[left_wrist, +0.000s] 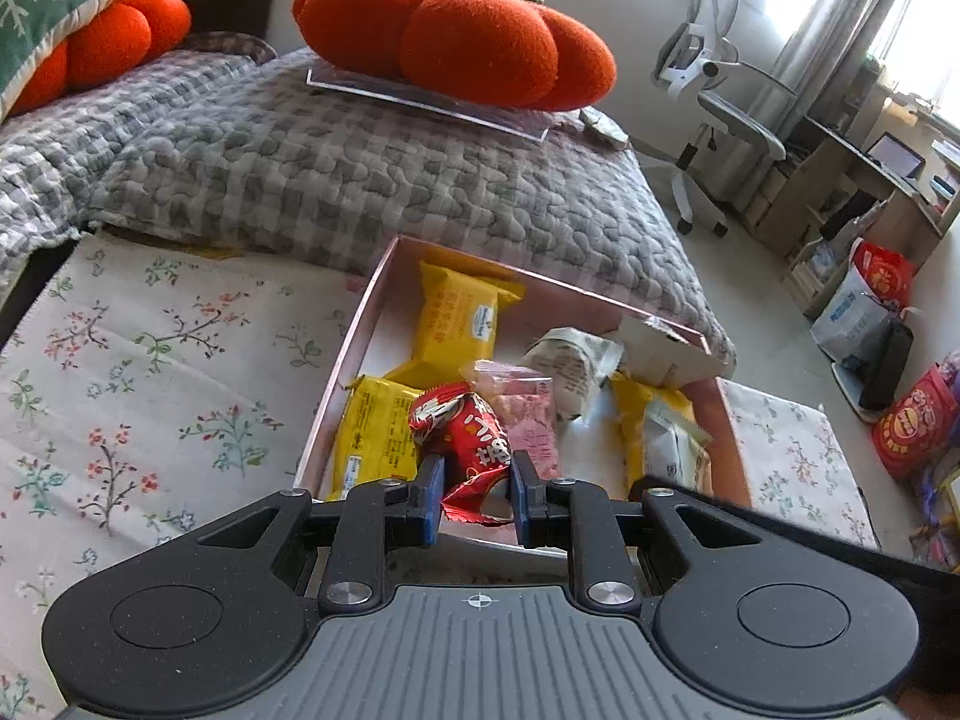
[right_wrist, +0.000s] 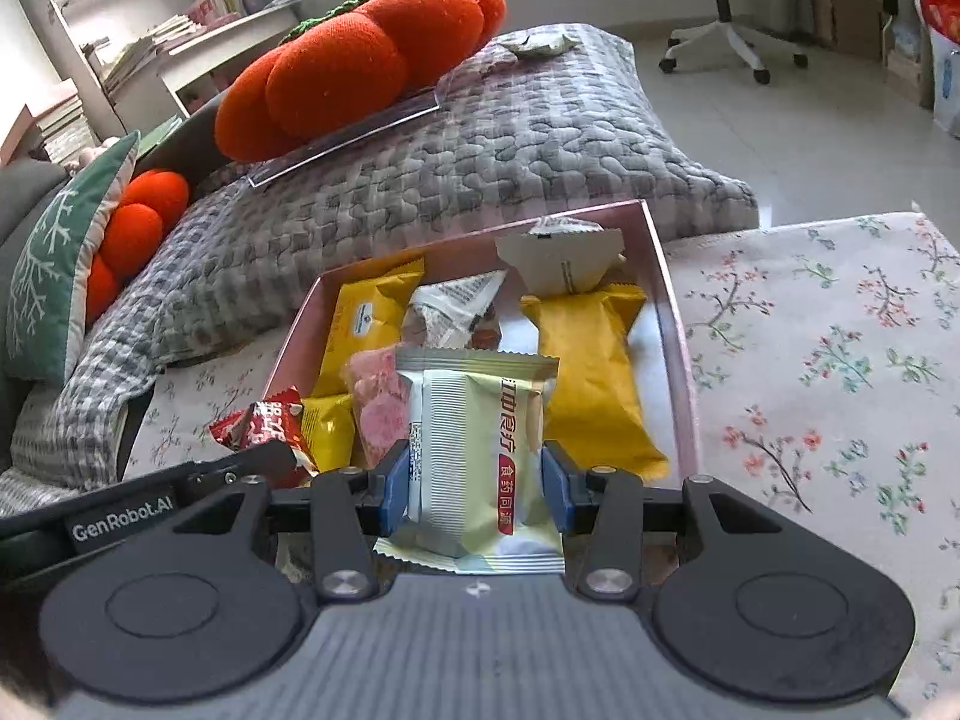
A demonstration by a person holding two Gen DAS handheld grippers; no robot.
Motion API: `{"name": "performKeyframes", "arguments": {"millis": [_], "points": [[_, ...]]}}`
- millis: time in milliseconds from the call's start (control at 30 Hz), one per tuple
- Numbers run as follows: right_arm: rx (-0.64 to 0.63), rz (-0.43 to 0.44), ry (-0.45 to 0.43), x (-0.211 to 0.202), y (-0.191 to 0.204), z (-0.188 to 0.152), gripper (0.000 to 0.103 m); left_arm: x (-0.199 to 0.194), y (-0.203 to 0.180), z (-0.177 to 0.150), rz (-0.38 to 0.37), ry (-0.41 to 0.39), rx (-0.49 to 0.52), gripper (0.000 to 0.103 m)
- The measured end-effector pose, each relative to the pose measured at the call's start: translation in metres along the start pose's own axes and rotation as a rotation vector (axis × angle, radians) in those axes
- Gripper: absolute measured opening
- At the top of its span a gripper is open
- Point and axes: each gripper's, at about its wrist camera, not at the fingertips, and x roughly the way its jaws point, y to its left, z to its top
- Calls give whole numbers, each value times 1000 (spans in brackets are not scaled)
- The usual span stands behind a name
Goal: Organize snacks
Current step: 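Lower the red candy and white-green bar into the box and open both grippers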
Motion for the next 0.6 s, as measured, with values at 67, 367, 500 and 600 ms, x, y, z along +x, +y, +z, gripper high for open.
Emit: {"name": "performKeyframes", "arguments": {"millis": [67, 367, 500, 600], "points": [[8, 10, -15, 3, 1, 1, 42, 6, 2, -1, -5, 4, 3, 20], [27, -21, -51, 2, 4, 2, 53, 1, 9, 0, -8, -22, -10, 26], [47, -23, -35, -4, 2, 2, 53, -17, 5, 2, -3, -40, 5, 28], [77, -13, -31, -14, 1, 1, 53, -33, 12, 2, -5, -44, -19, 29]]}}
